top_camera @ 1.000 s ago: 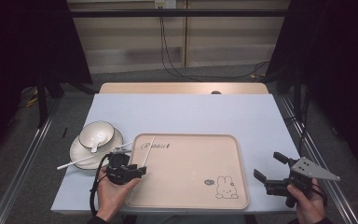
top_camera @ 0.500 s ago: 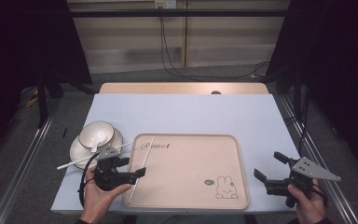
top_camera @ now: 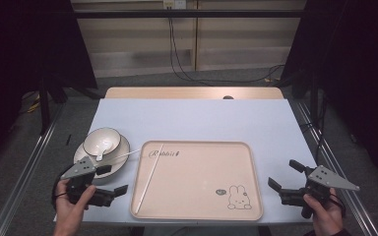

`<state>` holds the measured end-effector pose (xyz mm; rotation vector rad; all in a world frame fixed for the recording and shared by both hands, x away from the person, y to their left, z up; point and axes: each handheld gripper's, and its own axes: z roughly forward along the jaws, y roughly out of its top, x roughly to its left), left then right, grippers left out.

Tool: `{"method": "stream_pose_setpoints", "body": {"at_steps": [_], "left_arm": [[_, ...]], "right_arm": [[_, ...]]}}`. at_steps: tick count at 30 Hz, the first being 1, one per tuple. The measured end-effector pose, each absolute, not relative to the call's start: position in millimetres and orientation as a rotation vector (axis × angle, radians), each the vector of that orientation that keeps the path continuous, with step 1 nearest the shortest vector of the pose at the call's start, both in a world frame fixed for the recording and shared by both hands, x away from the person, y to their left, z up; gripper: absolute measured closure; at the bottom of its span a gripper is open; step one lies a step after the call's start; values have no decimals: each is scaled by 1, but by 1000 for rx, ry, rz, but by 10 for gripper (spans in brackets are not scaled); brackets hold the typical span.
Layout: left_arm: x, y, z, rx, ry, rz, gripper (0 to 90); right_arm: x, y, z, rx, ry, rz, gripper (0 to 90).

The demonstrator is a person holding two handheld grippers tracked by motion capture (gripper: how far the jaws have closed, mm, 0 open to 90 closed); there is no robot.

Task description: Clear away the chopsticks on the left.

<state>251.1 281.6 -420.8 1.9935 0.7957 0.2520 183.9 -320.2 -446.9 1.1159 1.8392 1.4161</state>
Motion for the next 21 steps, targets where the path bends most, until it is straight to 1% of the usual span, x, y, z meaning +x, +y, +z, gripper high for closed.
{"method": "stream_pose_setpoints", "body": {"at_steps": [3,4,5,7,9,12,14,15,16,17,21], "left_arm": [[255,300,-418,1992,791,269,47],[255,300,-418,1992,791,269,45],[257,311,-418,1976,812,285,38],[261,316,-418,1995,812,273,47],[267,327,-416,2030,820,304,54],[272,335,-415,2043,820,299,67],[279,344,-416,2057,789,287,77],[285,351,-419,2069,776,312,96],[285,351,-419,2069,776,312,96],[291,356,-422,2070,815,294,96],[301,360,-424,2095,805,282,103]], "right_arm": [[184,-320,-447,1122,1843,1418,4],[184,-320,-447,1122,1843,1418,4],[184,-320,-447,1119,1834,1415,4],[184,-320,-447,1120,1834,1418,4],[185,-320,-447,1124,1837,1418,4],[184,-319,-447,1115,1843,1417,4],[184,-319,-447,1115,1841,1416,4],[184,-319,-447,1122,1842,1418,4],[184,-319,-447,1122,1842,1418,4],[184,-320,-447,1115,1842,1417,4],[185,-319,-447,1119,1840,1416,4]]}}
